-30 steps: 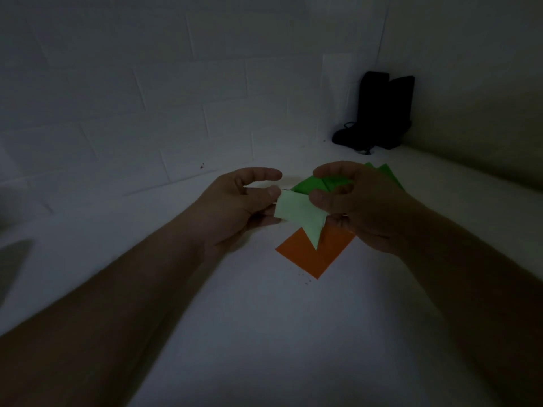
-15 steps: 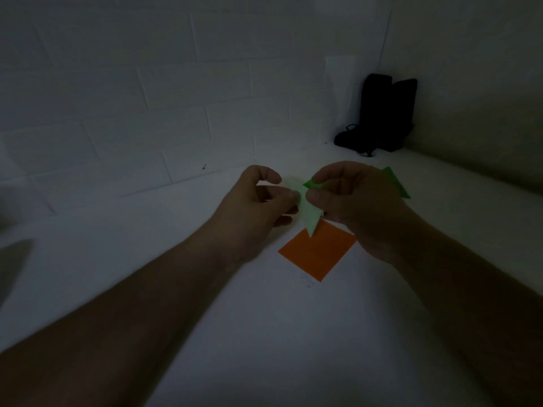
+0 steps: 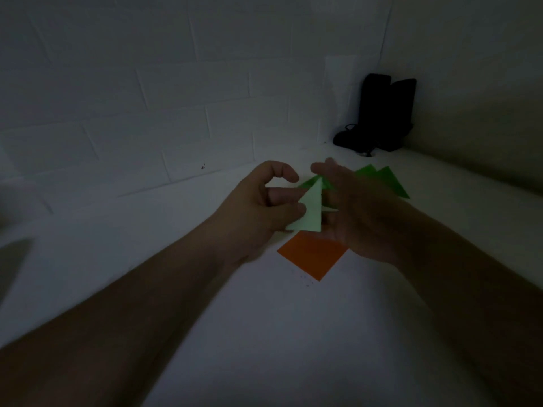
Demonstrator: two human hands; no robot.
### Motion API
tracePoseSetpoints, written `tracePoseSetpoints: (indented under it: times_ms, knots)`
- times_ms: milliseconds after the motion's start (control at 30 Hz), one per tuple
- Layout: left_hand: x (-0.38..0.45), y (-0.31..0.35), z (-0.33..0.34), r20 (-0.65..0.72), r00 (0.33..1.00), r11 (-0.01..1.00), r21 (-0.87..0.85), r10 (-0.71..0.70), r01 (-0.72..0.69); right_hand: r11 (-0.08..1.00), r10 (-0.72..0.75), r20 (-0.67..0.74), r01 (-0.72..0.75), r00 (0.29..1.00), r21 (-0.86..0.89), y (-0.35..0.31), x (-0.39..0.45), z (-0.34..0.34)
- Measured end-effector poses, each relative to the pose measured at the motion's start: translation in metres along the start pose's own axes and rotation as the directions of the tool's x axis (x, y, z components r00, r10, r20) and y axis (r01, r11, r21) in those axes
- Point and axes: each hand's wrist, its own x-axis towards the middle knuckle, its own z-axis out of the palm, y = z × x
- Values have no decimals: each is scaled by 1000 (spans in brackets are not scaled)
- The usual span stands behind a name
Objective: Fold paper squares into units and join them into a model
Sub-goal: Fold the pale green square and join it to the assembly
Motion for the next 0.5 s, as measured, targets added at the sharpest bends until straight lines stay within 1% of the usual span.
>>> tracePoseSetpoints:
  times_ms: [100, 200, 267, 367, 433, 500]
  knots:
    - [2, -4, -3, -14, 999, 991, 127, 39, -37, 994, -108, 19, 108, 994, -23, -2, -2, -5]
    - [4, -6, -7, -54, 995, 971, 226, 86, -72, 983, -180, -8, 179, 984, -35, -5, -3, -11]
    - [4, -6, -9, -94, 990, 961, 267, 107, -78, 975, -203, -19, 201, 979, -91, -4, -1, -13]
    - [2, -3, -12, -127, 987, 953, 300, 97, -55, 957, -239, -96, 218, 966, -192, -3, 1, -15]
    - [-1, 0, -14, -91, 993, 955, 293, 74, -44, 950, -250, -133, 217, 959, -225, -4, 2, -17]
    - [-2, 2, -17, -58, 995, 944, 326, 76, -53, 951, -251, -146, 216, 957, -219, -3, 3, -18]
